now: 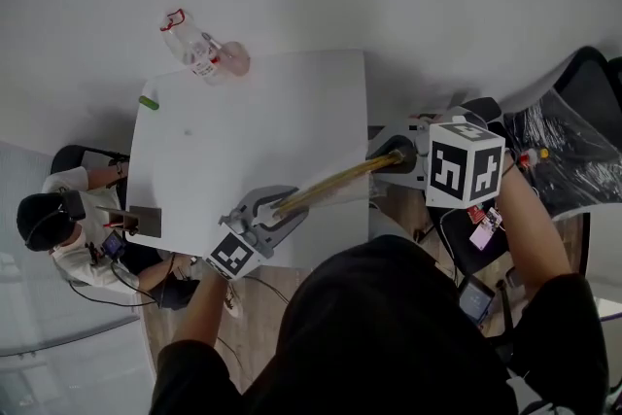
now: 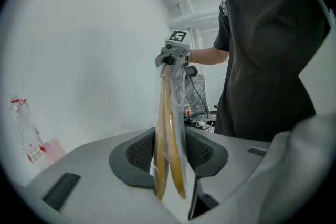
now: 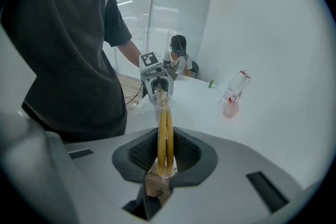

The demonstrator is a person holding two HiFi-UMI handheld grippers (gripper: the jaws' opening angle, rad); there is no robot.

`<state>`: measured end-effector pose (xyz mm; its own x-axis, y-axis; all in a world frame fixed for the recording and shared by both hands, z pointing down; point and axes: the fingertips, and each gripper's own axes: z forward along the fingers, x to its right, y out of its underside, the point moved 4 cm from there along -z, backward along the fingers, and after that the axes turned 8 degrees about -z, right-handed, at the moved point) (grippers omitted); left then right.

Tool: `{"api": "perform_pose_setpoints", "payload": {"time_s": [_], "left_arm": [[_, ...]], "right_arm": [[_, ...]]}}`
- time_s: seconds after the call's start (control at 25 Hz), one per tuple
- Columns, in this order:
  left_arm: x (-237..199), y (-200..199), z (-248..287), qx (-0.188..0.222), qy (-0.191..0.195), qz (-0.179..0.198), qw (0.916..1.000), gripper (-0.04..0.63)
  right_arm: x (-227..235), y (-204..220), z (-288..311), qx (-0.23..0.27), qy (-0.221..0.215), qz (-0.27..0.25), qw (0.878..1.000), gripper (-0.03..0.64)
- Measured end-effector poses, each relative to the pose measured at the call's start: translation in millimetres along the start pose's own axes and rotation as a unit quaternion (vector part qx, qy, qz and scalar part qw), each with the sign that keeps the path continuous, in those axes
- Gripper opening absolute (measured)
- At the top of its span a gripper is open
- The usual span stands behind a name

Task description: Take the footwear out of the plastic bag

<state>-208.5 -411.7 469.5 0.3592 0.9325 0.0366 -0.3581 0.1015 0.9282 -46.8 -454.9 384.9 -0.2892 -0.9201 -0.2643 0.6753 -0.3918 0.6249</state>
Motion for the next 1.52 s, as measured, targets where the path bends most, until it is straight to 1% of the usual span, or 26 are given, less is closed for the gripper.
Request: {"api": "perform_pose_setpoints", "payload": {"time_s": [0.2,0.36,0.56,0.88,1.24,1.4,1.52], "left_arm": [[-7,10,-2,-0.008,-0.006,-0.009,0.9999,0.161],[-9,15,-3,-0.011,-0.004,-0.008,0.9999,0.161],[-11,27,-7,-0.018,-0.005,-0.021,0.9996,0.161],[-21,48,-14,-0.028,-0.017,-0.052,0.9981,0.161],[-32,68,-21,-0.028,-0.030,-0.102,0.9939,0.161],[-36,76,-25,-0.041,-0.030,-0.107,0.9929,0.126],[-40,87,-26,-0.053,-0.036,-0.127,0.9898,0.123]], "right_arm": [[3,11,-17,-0.003,0.016,0.012,1.000,0.071],[2,15,-29,-0.006,0.021,0.015,1.000,0.070],[1,21,-48,-0.012,0.023,0.026,0.999,0.069],[2,37,-83,-0.027,0.049,0.055,0.997,0.069],[12,50,-118,-0.025,0.087,0.090,0.992,0.069],[16,50,-119,-0.024,0.091,0.097,0.991,0.069],[22,57,-128,-0.021,0.105,0.097,0.989,0.069]]}}
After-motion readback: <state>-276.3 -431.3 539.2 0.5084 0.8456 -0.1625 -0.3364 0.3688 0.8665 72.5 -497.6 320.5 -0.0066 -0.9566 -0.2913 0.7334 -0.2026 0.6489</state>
